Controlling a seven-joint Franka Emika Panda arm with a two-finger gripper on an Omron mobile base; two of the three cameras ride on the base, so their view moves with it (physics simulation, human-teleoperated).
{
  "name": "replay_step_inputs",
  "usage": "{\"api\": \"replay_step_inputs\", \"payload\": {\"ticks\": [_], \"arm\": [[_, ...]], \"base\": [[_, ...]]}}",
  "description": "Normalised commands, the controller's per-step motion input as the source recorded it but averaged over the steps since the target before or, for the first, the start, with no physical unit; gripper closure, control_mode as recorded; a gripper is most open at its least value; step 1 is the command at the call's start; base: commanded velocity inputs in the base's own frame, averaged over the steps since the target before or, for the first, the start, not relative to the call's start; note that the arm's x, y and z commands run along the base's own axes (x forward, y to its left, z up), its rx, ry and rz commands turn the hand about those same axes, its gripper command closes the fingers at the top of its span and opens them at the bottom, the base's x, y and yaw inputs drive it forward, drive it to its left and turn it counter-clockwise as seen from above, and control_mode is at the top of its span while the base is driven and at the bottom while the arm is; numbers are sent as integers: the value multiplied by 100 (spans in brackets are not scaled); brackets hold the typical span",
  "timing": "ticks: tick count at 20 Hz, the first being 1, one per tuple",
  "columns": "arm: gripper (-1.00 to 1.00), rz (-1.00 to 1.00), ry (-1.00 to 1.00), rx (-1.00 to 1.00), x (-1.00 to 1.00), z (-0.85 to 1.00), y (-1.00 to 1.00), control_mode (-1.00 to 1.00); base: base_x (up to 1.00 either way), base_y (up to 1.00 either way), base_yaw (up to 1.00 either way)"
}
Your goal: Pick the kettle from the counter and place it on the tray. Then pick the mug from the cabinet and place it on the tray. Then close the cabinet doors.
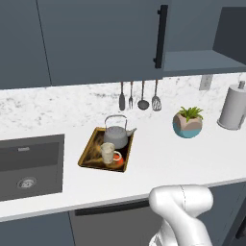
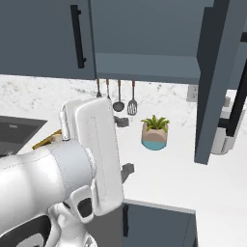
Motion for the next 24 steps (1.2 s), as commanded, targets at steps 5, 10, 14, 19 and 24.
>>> {"api": "replay_step_inputs", "payload": {"ticks": [5, 10, 14, 19, 24], "arm": [[-100, -6, -16, 15, -31, 20, -61, -100], [-100, -31, -1, 6, -11, 5, -53, -100], [-100, -23, -10, 0, -8, 0, -49, -100], [-100, -1, -33, 0, -8, 0, -54, -100], [-100, 0, -27, 0, 3, -8, -57, -100]], "base": [[0, 0, 0], [0, 0, 0], [0, 0, 0], [0, 0, 0], [0, 0, 0]]}}
